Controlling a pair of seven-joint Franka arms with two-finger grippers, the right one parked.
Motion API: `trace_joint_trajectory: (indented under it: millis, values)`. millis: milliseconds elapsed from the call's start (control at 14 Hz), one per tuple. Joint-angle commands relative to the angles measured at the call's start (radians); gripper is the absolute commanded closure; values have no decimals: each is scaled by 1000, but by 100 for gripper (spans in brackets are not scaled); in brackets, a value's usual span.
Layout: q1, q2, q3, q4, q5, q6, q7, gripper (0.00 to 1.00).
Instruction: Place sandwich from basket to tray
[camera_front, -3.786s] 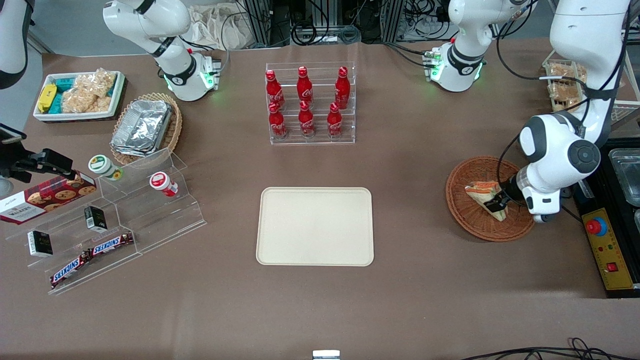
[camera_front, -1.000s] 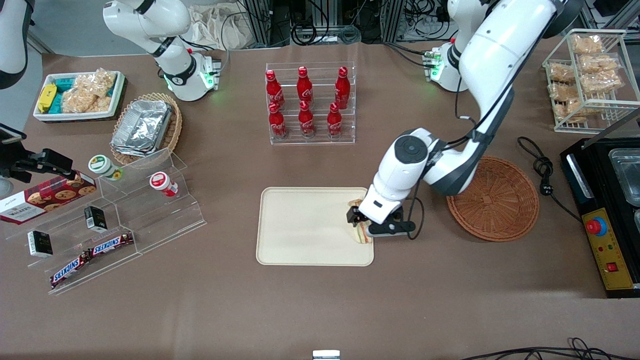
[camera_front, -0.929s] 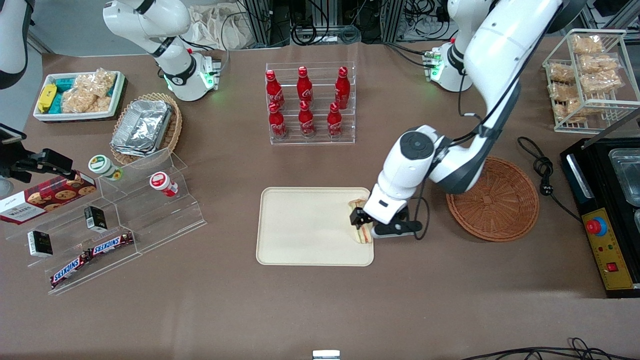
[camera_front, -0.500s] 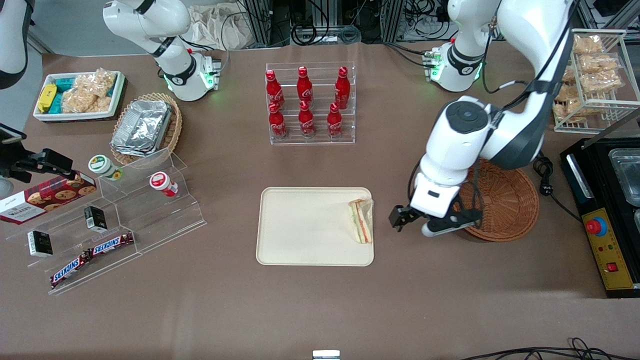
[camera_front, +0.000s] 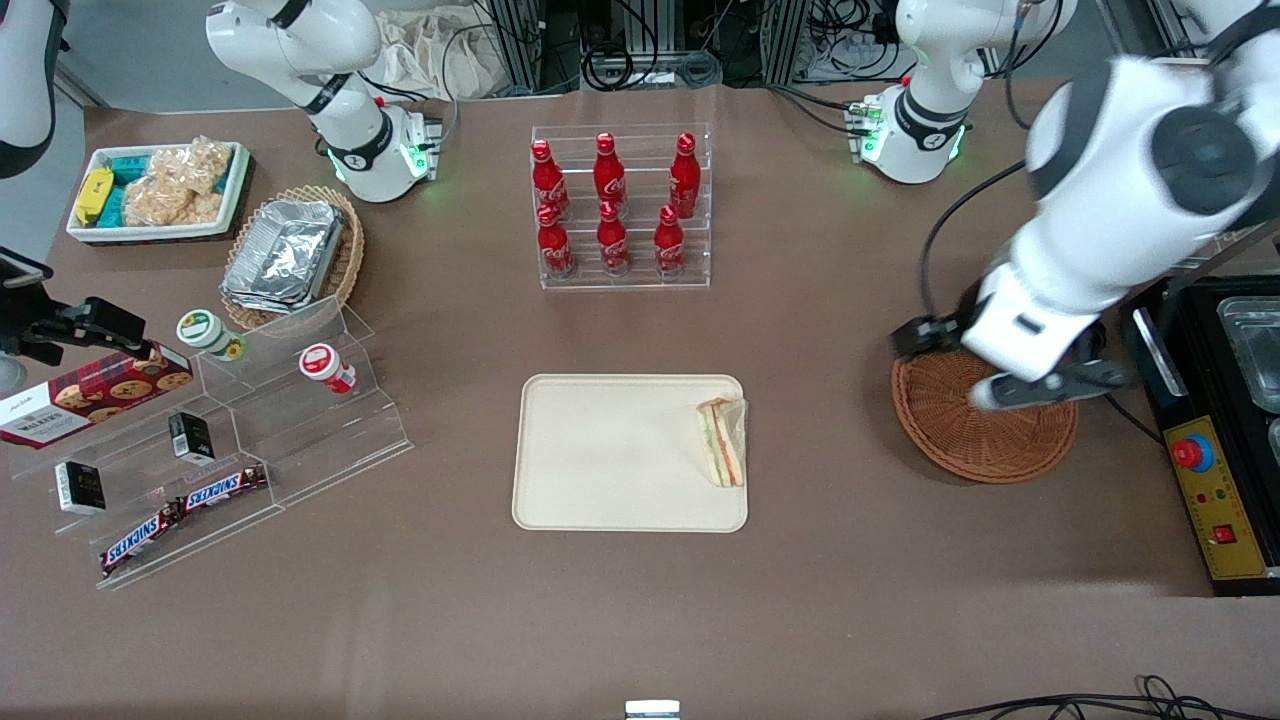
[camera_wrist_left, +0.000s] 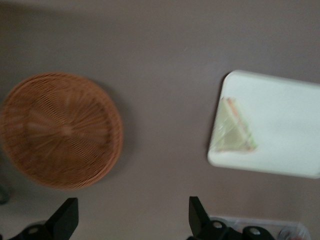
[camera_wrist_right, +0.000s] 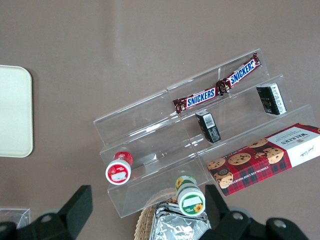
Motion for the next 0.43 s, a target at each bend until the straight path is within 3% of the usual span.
trace_joint_trajectory:
  millis: [0, 143, 357]
  values:
    - [-13, -124, 114, -26, -30, -153, 174, 1]
    - [-16, -174, 137, -42, -30, -174, 204, 1]
    - [-17, -151, 134, -16, -27, -174, 194, 1]
